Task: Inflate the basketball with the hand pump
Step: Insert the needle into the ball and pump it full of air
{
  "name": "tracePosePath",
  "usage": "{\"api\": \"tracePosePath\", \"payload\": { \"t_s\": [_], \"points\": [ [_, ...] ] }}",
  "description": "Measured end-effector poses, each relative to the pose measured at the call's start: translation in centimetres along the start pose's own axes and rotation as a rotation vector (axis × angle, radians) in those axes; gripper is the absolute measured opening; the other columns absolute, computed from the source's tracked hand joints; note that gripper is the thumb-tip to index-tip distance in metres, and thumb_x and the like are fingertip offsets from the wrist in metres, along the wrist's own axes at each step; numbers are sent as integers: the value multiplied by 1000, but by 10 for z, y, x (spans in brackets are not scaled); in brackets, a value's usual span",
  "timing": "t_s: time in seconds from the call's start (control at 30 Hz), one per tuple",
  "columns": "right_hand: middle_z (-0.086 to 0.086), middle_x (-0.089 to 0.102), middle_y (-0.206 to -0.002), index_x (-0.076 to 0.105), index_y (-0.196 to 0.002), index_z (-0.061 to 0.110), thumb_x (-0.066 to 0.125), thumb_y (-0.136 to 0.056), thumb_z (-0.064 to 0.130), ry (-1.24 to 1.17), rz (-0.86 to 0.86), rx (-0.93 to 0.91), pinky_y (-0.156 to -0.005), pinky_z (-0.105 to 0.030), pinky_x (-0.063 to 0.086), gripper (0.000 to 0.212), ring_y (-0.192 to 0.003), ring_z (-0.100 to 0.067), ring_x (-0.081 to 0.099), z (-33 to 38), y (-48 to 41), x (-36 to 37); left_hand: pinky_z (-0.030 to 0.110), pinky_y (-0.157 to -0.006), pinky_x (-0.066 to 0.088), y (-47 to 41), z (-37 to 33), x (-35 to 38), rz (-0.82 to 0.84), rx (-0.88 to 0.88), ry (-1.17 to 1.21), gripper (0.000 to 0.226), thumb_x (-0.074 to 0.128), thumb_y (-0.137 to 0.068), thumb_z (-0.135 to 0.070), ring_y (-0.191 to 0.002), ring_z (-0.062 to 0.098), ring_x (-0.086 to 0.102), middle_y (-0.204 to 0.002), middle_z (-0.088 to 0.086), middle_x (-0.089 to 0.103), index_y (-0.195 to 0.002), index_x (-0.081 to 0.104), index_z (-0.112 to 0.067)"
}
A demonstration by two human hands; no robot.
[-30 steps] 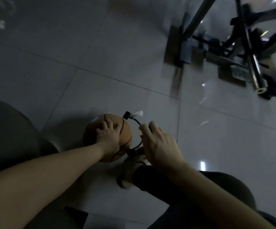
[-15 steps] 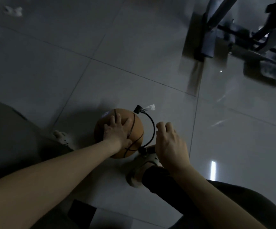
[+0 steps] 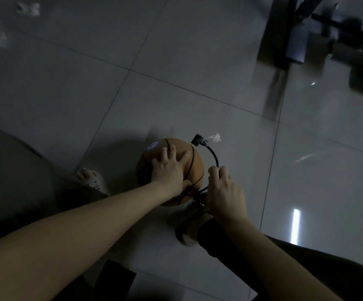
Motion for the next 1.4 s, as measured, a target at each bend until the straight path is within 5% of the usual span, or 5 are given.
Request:
{"api": "tracePosePath", "payload": {
  "t_s": [0.27,0.47,0.6,1.2,1.4],
  "points": [
    [-10,51,-100,45,-116,13,50,-100,17,-57,-35,104,-45,-27,18,17,-62,-24,43,1,-3,-31,60,-106,35,5,3,-16,87,-23,-41,97,64,-87,-60,-146,48,11,-163,24,0,-159,5,-32],
    [-8,56,-94,51,-112,15,52,-100,24,-65,-232,67,-52,-41,49,16,-64,-29,55,12,17,-131,66,-111,24,6,14,-26,135,-4,-152,114,69,-79,-65,-144,53,17,-159,33,10,-161,0,-27],
    [-4,55,-92,48,-111,17,51,-100,24,-73,-285,62,-51,-43,52,13,-61,-24,54,9,36,-159,73,-110,21,13,12,-22,111,-6,-132,107,68,-82,-59,-141,61,13,-158,37,2,-160,-1,-35],
    [-12,48,-87,52,-108,6,47,-86,14,113,-80,-72,-40,-29,19,24,-53,-18,27,0,3,-27,66,-109,30,2,-3,-16,36,49,-73,103,67,-85,-54,-141,61,10,-157,39,-2,-159,-1,-33],
    [-14,51,-92,52,-111,7,56,-86,14,114,-11,-67,-40,-29,23,26,-53,-24,45,2,-7,-5,67,-108,30,3,-1,-6,75,47,-120,100,64,-87,-53,-141,63,10,-156,40,-2,-159,-3,-32]
  ]
}}
Point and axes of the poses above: each hand's wrist, its own y-axis away from the middle knuckle, its own x-axis out of the palm, z = x × y, the point moved 5 cm from there along -y, towards the middle knuckle
